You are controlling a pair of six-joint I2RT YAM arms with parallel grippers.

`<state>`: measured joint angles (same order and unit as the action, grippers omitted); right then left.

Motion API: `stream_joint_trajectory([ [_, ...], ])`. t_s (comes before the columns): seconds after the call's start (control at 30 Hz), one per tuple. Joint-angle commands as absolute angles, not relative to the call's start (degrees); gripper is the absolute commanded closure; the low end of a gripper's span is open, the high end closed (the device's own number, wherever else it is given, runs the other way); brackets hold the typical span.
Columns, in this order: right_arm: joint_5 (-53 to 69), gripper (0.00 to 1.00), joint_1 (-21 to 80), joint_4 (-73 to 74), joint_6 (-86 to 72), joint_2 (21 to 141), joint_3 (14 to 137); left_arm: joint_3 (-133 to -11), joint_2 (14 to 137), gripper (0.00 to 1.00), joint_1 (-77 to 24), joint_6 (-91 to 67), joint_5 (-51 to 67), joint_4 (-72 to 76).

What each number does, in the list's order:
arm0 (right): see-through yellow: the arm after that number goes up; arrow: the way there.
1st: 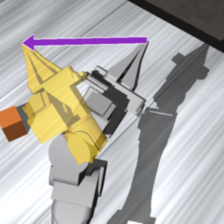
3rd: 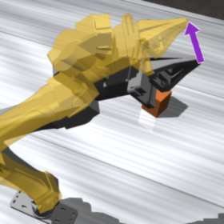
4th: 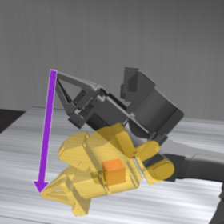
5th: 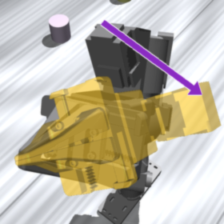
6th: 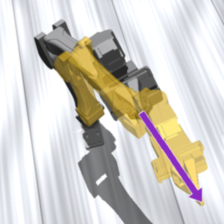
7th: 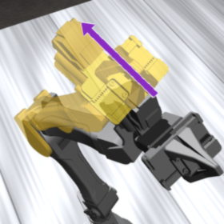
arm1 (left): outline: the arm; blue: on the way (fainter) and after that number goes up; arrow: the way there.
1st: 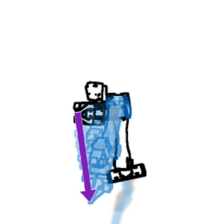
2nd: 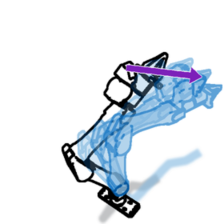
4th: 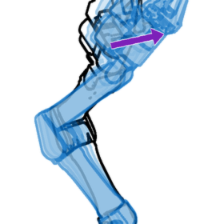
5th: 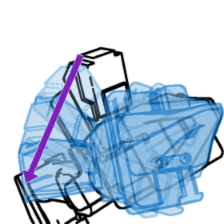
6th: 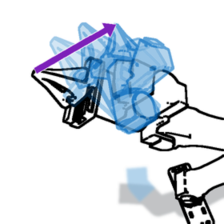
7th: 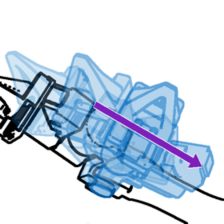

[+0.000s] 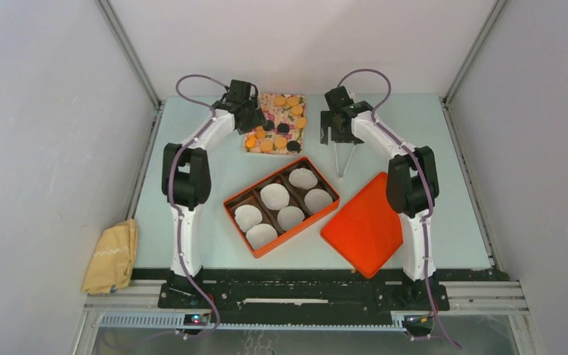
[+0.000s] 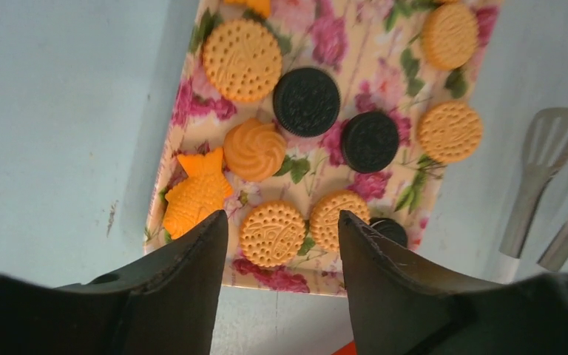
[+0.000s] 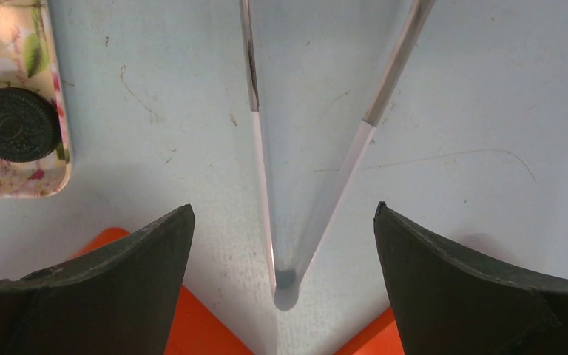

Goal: Pack the cookies

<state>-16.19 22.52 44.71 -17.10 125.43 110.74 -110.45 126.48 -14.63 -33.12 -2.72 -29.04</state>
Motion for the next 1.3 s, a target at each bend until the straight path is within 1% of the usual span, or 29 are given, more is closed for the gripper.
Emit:
stream_joint_trajectory([
  [0.0,-17.6,0.0,22.3,41.8,-17.9,118.8,108.5,-110.5,126.9,0.4,-15.7,-35.1,-1.4,-30.7],
  [0.07,-17.0,0.0,22.2,41.2,-17.9,118.2,107.6,-108.4,126.2,0.41,-15.8,-35.1,-1.6,-30.6],
  [0.1,-17.0,0.0,22.2,41.2,-18.0,118.1,107.5,-107.3,125.7,0.44,-15.9,-35.1,-1.9,-30.7],
  [0.3,-16.1,0.0,22.3,41.4,-18.5,118.4,107.4,-100.9,124.0,0.76,-16.7,-35.0,-2.6,-29.8],
  [0.4,-15.7,0.0,22.5,41.7,-18.6,118.3,107.5,-101.3,125.1,0.83,-16.6,-34.8,-3.7,-31.1],
  [0.47,-15.9,0.0,22.6,41.7,-18.6,117.9,107.2,-101.6,125.6,0.84,-16.6,-34.8,-4.5,-31.3],
  [0.73,-16.1,0.0,22.6,41.5,-18.4,115.8,105.8,-103.3,127.4,0.84,-16.6,-33.9,-7.6,-33.2],
  [0.8,-16.7,0.0,22.5,41.7,-18.5,115.1,105.4,-101.4,127.3,0.84,-16.7,-34.3,-7.1,-33.8],
  [1.07,-18.6,0.0,21.9,42.0,-19.7,112.6,103.0,-88.0,121.4,0.86,-19.0,-35.5,-7.0,-31.6],
  [1.27,-18.2,0.0,22.1,42.4,-20.7,111.8,99.6,-84.3,120.3,0.87,-20.1,-35.4,-6.5,-31.0],
])
